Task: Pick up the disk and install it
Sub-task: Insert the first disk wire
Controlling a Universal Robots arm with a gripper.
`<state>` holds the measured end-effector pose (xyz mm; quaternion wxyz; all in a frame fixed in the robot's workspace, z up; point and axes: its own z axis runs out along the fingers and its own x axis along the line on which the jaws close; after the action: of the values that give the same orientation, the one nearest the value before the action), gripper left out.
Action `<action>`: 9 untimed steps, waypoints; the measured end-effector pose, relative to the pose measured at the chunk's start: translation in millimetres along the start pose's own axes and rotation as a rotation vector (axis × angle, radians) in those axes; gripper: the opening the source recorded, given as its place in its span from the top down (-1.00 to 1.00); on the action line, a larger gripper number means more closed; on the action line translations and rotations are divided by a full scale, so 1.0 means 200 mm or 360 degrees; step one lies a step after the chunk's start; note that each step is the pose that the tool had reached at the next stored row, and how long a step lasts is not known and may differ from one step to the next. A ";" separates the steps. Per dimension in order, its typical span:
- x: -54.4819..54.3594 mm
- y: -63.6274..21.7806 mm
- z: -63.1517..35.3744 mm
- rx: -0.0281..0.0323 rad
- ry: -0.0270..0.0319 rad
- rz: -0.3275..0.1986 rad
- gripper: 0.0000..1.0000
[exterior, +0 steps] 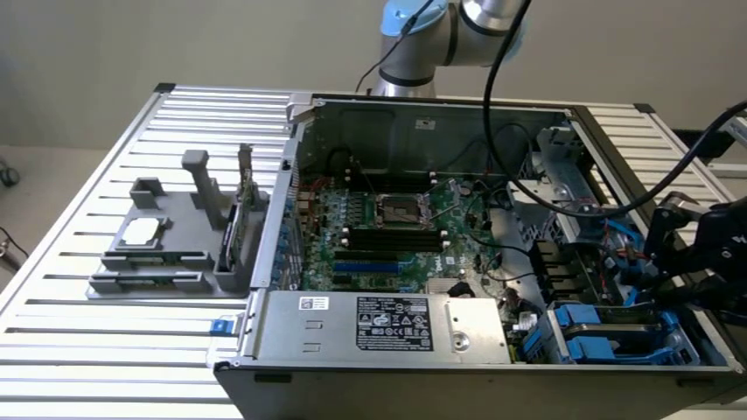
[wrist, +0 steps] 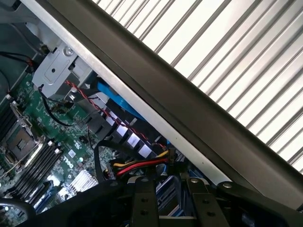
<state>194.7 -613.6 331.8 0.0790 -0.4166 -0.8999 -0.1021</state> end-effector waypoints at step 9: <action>0.00 0.001 0.001 -0.00018 0.00037 0.0000 0.67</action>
<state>195.0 -613.5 331.6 0.0798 -0.4165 -0.8997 -0.1031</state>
